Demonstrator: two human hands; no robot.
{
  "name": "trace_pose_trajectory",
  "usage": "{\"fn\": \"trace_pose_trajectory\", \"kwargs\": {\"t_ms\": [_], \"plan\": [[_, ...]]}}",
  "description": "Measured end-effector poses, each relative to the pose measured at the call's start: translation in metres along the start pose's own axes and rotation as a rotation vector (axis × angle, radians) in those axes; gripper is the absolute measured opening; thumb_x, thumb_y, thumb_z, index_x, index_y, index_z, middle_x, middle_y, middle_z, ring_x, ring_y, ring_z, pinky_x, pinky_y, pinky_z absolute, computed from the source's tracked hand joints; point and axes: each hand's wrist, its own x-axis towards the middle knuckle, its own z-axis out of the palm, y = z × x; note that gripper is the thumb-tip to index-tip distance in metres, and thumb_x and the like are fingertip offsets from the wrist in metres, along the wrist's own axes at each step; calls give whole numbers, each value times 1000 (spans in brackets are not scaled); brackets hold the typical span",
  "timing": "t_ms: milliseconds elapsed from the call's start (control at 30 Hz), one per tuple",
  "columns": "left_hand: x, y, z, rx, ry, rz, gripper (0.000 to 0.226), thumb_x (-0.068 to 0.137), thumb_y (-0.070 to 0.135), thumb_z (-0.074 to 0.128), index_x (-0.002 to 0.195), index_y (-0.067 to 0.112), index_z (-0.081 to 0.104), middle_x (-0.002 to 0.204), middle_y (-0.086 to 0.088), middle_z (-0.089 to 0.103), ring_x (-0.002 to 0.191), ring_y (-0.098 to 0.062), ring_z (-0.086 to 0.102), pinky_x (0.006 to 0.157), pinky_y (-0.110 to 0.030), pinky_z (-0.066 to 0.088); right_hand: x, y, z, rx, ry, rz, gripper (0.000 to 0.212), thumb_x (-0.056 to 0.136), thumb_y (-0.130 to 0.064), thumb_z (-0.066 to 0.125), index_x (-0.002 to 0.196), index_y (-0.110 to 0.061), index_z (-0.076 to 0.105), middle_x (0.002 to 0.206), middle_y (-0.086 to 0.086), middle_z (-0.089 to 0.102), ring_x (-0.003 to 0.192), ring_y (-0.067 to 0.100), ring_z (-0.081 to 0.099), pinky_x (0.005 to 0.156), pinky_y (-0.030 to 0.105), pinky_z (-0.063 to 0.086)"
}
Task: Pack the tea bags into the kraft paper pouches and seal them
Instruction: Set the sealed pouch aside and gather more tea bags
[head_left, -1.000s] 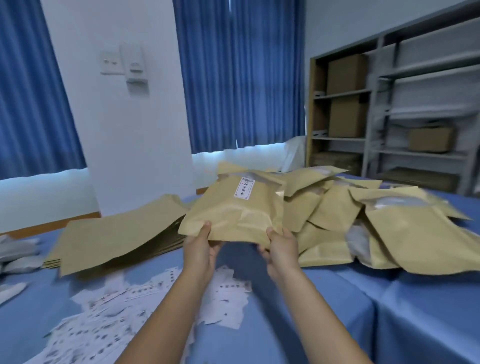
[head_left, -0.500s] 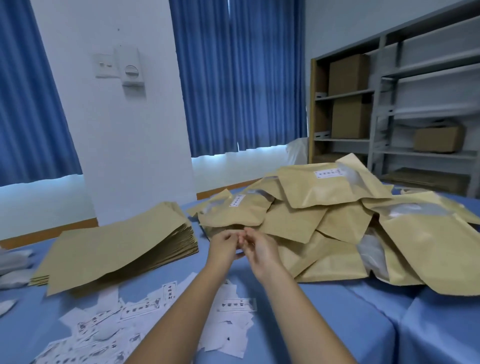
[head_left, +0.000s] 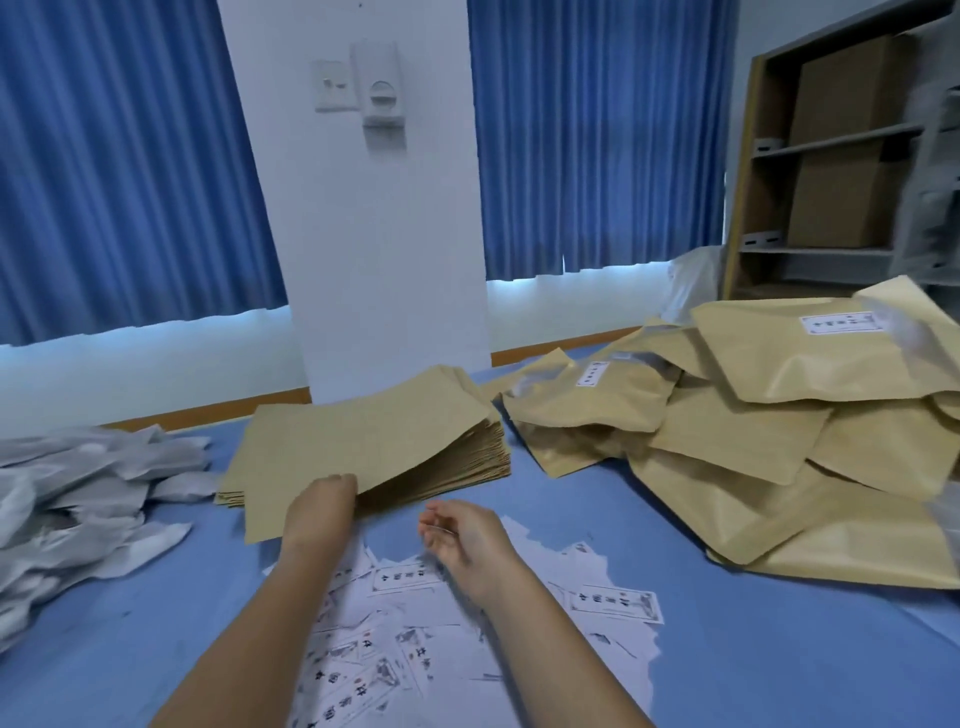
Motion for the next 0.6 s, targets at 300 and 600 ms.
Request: {"fn": "trace_pose_trajectory", "kwargs": {"t_ms": [300,600], "plan": [[-48,-89,1,-475,633,419,39,68,-16,61,97,8,74,104,-5,70,104,-21,61,99,-47,35,-1,-13,-5,389,-443,166,83,77,-73,49,119,-2,63,123,25,61,109,45,60,89,56,49],[-104,-94,0,-557,606,125,40,82,-12,57,115,8,67,124,-6,63,121,-28,55,108,-51,32,-5,24,24,-253,22,-227,18,101,-12,41,107,-17,58,96,0,68,89,19,64,71,33,54]]}}
